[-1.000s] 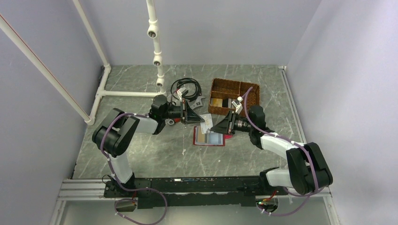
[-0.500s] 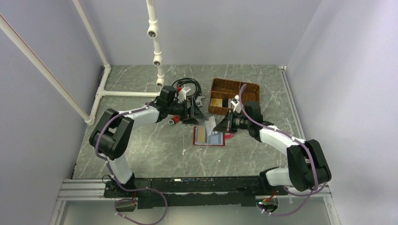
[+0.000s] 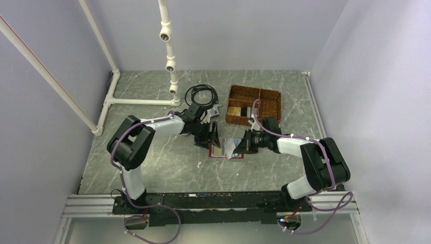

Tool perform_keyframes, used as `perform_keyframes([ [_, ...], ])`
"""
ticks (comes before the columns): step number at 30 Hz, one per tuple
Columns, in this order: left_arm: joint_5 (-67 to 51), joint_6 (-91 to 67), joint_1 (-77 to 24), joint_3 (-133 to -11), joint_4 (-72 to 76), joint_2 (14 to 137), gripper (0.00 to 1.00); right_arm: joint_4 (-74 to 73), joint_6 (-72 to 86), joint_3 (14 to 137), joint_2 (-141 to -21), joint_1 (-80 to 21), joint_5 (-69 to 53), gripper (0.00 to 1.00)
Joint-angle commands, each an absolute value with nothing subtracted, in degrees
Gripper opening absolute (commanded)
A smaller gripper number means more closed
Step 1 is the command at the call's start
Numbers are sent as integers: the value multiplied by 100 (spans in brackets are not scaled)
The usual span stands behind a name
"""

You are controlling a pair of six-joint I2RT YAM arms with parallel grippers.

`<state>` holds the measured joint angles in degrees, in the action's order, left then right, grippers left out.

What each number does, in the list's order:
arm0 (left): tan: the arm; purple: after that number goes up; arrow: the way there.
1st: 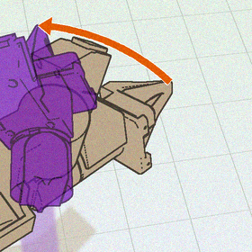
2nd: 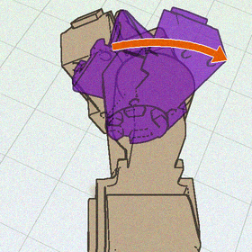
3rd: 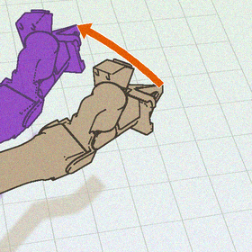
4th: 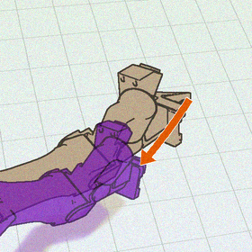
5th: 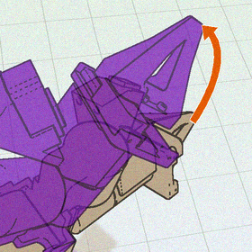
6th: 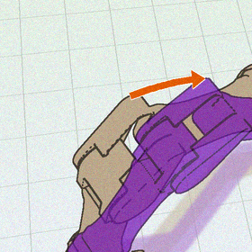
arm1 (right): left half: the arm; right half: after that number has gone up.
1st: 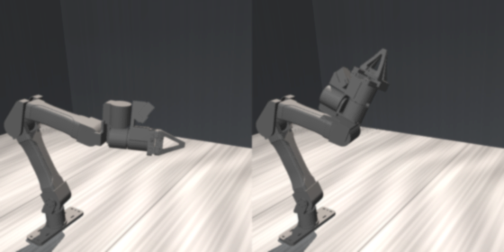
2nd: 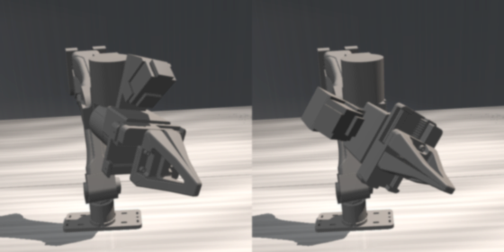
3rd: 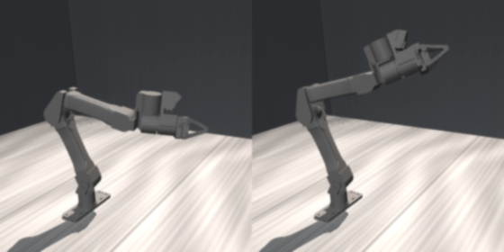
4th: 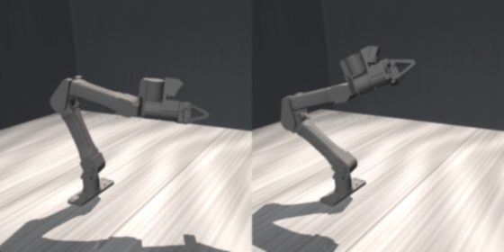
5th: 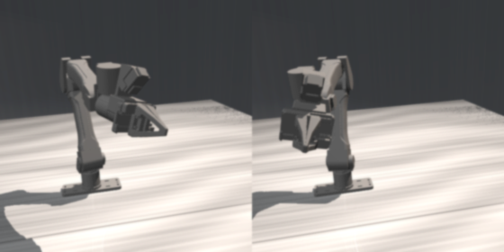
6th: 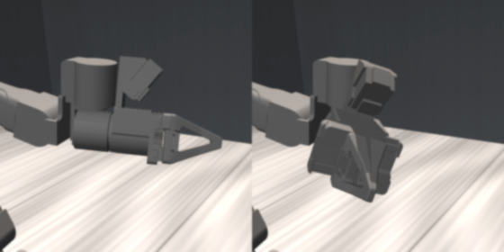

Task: Put the credit cards into the card holder
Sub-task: Insert the credit card into the card slot.

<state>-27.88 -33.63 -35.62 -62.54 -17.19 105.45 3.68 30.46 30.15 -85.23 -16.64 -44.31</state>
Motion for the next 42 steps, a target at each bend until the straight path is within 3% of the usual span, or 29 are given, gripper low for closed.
perform_keyframes([
  [1, -2347, -3249, -3654, -6261, -1806, 10812, 72, 636, 3042, 2857, -8318, -1450, -4655, 0],
  [12, -1959, -3373, -3671, -6239, -1932, 11073, 51, 739, 3035, 2709, -8351, -1353, -4966, 0],
  [31, -1844, -3383, -3674, -6126, -2021, 11121, 47, 1476, 3395, 2861, -9008, -1222, -4908, 0],
  [42, -1947, -3378, -3726, -6169, -2002, 11179, 39, 2123, 3761, 3031, -9456, -1237, -4954, 0],
])
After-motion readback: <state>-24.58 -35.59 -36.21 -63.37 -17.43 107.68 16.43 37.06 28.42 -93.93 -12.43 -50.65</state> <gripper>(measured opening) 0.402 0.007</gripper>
